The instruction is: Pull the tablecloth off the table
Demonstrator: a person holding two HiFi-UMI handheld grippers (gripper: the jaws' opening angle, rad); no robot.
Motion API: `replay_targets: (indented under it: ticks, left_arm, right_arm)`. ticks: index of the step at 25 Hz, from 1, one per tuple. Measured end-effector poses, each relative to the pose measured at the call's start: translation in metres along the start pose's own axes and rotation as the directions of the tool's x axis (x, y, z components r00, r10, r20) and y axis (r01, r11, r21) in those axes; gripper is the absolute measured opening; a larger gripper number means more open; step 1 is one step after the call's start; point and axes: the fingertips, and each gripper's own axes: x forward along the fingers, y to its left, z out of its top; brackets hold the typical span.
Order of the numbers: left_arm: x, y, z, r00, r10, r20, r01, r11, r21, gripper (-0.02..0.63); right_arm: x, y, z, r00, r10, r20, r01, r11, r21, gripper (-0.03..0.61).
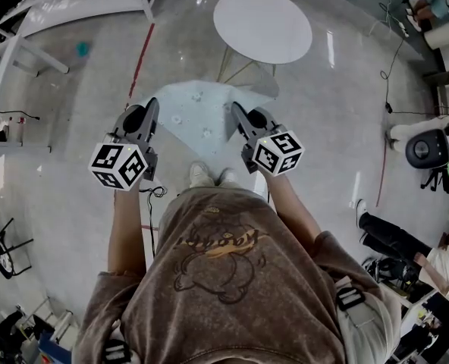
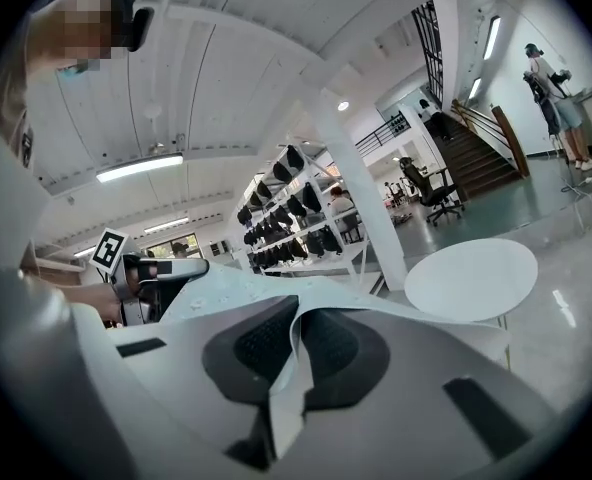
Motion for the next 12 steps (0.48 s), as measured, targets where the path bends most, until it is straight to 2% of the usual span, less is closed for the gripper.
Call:
replay_targets:
  ticks: [6, 12]
  left_arm:
    - [-0.0030, 0.0004, -0.0093, 1.000, 0.018, -0.014, -0.019, 0.999, -0.028, 0.020]
    - [-0.0052, 0.0051, -0.0082, 1.000, -0.005, -0.006, 0.005, 0.999, -0.034, 0.020]
  right_arm:
    - [0.0017, 0.0001, 0.0014, 1.000, 0.018, -0.023, -0.019, 0.999, -0.032, 0.011]
    - [0.0030, 0.0054, 0.0056, 1.000, -0.016, -0.025, 0.015, 0.998, -0.064, 0.010]
